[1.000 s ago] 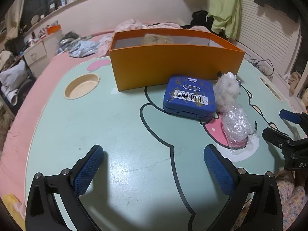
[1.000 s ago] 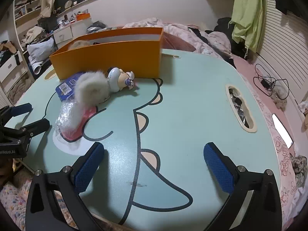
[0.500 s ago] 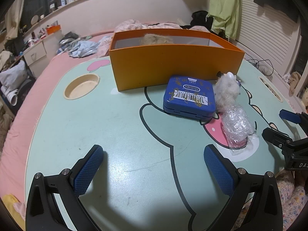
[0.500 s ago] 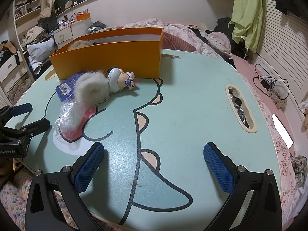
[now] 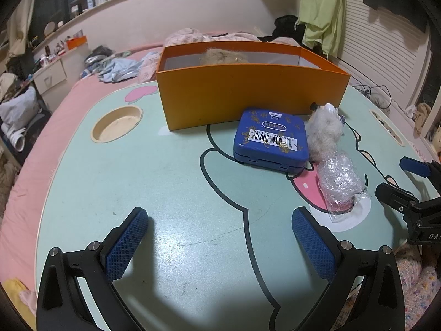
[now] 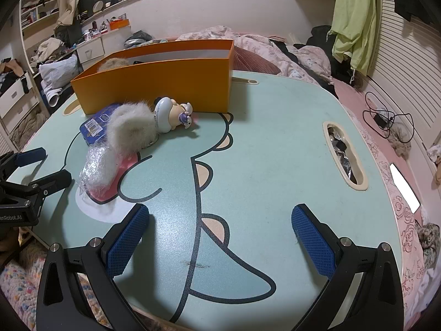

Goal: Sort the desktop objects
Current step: 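Withdraw both open grippers from the box back over the table, then grasp the clear plastic bag on the table with the right gripper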

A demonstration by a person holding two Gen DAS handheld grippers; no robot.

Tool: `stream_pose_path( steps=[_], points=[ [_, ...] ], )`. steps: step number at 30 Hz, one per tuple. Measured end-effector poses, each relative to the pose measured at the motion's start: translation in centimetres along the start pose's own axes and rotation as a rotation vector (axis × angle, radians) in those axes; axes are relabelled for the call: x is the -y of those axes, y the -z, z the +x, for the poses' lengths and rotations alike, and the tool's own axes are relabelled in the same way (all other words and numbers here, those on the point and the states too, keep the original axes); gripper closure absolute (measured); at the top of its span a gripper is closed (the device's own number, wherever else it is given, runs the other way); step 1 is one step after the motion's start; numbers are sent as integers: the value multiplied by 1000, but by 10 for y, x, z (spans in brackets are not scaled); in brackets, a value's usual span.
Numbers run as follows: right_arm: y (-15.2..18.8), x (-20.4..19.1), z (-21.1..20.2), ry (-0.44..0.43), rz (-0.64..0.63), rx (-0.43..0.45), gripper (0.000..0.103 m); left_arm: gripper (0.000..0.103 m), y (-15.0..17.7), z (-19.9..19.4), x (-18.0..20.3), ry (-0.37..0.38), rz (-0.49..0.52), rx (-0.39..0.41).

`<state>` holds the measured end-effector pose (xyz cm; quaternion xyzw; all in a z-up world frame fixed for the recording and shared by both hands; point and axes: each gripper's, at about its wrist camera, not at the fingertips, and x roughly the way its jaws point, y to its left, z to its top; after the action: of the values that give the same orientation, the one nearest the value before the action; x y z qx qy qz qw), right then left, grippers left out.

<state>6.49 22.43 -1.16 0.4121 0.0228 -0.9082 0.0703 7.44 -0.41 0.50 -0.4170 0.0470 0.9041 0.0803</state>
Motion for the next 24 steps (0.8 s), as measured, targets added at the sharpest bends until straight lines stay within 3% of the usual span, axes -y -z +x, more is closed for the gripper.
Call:
stream_pose_path(
  steps=[13,16,19,24],
  points=[
    [0,-2,-4,8,-10,0,0,0,0,0,-1,0,0,0],
    [-1,-22,-24,24,-82,65,0,0,0,0,0,0,0,1],
    [-9,-41,-41,-31,-151,124,0,0,0,0,0,1,0,1],
    [-31,-61,-39,-135,-184,114,0,0,1,0,0,0,-1,1]
  ],
)
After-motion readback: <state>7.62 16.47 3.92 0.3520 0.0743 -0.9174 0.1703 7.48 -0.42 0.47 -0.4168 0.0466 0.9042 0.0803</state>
